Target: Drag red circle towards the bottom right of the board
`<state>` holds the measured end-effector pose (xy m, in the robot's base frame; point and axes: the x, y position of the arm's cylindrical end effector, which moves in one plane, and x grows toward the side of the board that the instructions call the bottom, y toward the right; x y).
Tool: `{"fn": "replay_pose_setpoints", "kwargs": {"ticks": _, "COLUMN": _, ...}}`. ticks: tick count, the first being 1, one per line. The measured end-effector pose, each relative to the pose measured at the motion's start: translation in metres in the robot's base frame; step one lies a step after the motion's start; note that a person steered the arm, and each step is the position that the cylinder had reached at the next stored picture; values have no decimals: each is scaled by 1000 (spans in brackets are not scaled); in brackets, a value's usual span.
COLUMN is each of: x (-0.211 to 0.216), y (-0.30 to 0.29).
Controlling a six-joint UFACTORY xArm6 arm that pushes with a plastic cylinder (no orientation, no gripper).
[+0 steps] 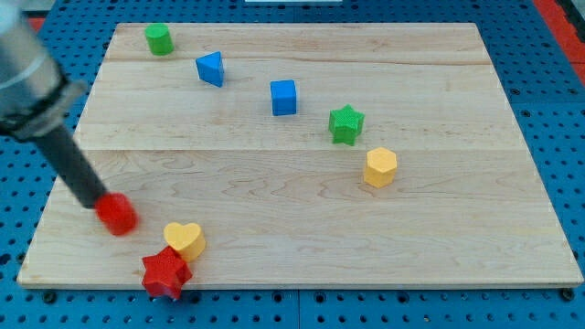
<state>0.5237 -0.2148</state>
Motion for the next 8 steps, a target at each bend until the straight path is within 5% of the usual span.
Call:
{"fn": "replay_pose_setpoints", "kwargs": {"ticks": 1, "x": 14, "y": -53}}
{"fn": "replay_pose_setpoints", "kwargs": {"ticks": 2, "x": 50, "y": -3}}
{"fn": "replay_pose_setpoints", "kwargs": {"ticks": 3, "x": 34, "y": 80}}
{"fn": "replay_pose_setpoints", "kwargs": {"ticks": 8, "x": -49, "y": 158}}
